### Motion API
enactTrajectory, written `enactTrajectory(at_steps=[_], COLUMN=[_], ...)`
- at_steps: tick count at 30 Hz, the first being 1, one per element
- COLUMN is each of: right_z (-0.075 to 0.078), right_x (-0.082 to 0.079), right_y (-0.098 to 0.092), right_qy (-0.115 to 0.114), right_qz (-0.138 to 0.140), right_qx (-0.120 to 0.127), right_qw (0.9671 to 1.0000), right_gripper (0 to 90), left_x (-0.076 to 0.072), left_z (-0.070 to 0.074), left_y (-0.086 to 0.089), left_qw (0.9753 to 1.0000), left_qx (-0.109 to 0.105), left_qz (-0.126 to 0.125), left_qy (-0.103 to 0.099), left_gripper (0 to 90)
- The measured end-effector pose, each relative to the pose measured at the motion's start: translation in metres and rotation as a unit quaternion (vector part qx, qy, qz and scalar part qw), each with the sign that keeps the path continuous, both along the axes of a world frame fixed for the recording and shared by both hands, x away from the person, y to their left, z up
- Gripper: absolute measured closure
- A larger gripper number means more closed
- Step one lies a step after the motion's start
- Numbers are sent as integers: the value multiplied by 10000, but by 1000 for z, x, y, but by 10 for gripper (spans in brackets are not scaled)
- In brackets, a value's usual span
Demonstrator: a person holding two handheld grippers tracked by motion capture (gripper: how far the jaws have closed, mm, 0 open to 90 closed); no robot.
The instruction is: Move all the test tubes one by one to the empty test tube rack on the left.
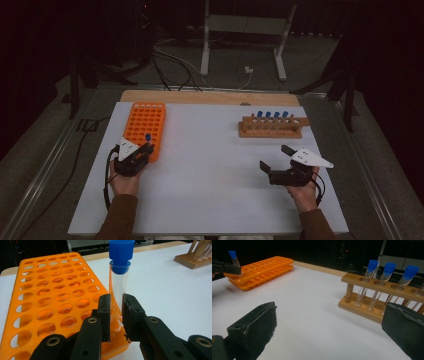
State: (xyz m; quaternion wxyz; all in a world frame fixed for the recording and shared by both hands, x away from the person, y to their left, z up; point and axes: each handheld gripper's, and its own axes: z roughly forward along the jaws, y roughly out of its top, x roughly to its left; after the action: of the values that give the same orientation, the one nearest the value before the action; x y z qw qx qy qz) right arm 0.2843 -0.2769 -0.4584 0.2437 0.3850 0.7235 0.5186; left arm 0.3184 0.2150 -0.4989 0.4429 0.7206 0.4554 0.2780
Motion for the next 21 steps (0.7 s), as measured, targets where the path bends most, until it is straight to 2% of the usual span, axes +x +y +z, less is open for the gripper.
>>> enactTrajectory(at_steps=[3,6,12,19,21], right_z=[0,0,-1,-1,-1], right_x=[0,0,0,0,1], right_y=[1,1,1,1,1], right_qy=[5,1,11,11,10], right_qz=[15,18,16,9,10], right_qx=[-11,-20,-21,-32,-31], right_qw=[10000,10000,10000,10000,10000], right_gripper=[0,0,0,0,0], left_x=[1,1,-1,-2,-3], left_z=[-3,-6,-6,-6,-5], left_y=[-1,-1,-2,-2,-1], left_qw=[9999,9999,9998,9998,9998], left_qx=[95,93,159,147,64], left_qz=[-13,-3,7,11,50], left_qy=[84,140,127,138,179], left_gripper=[783,783,782,774,731])
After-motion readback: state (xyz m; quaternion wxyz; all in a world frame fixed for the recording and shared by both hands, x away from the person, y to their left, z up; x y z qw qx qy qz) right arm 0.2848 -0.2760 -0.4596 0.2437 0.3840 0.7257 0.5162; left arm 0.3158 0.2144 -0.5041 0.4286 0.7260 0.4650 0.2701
